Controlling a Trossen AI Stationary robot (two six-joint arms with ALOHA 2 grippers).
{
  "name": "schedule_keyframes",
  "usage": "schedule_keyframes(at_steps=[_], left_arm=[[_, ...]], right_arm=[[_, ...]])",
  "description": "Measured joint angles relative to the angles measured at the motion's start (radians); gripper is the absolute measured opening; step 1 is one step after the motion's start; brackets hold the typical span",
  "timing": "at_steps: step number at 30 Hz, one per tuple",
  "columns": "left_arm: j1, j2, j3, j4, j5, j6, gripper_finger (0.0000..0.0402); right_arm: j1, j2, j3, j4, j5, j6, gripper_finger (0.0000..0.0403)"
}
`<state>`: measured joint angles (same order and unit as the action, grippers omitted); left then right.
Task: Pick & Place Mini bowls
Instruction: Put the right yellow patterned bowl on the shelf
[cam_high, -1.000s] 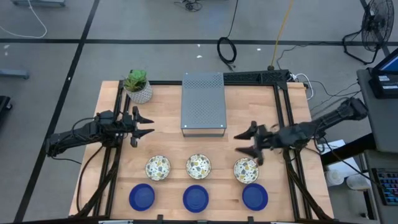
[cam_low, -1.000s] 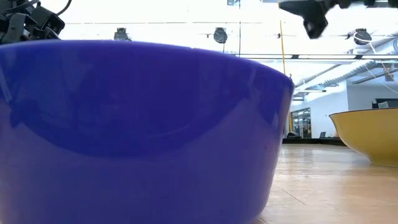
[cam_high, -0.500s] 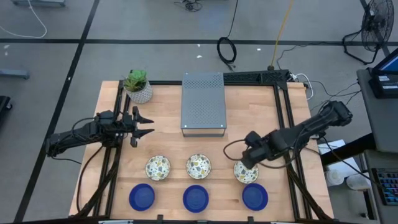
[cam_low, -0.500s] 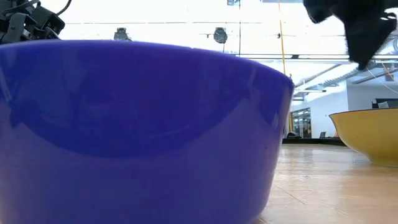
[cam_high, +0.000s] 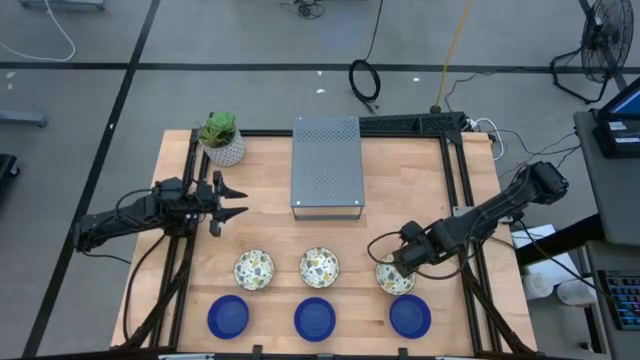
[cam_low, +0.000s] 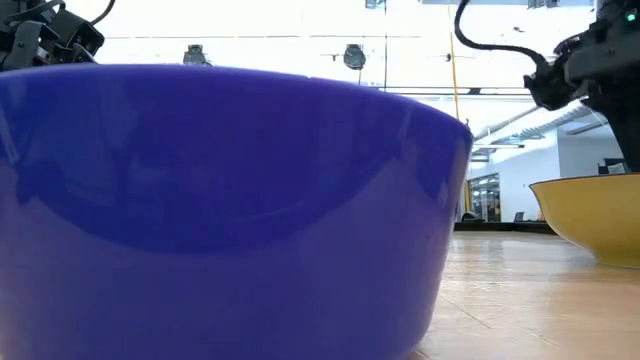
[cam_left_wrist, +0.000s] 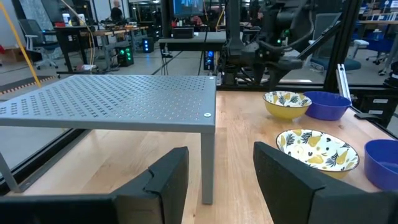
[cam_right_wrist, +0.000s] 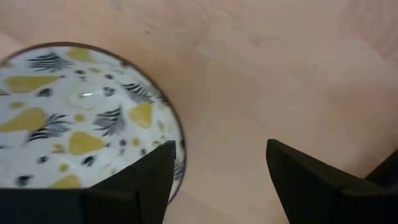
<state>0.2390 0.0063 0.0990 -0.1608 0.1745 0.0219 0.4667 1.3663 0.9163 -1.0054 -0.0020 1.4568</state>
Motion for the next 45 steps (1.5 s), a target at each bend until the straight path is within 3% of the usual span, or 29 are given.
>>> schedule_keyframes(at_steps=[10,32,45], left_arm=[[0.000,0.000,0.000,0.000,0.000,0.000,0.0182],[0.000,0.000,0.000,0.000,0.000,0.000,0.0182],[0.000,0.000,0.000,0.000,0.000,0.000,0.0182]], right_arm=[[0.000,0.000,-0.048,0.157,-0.003,-0.010,0.0223],[0.000,0.003,-0.112,0.172,-0.001,0.021,0.0171],[0.000,0.003,-0.112,0.202,0.000,0.013,0.0111]])
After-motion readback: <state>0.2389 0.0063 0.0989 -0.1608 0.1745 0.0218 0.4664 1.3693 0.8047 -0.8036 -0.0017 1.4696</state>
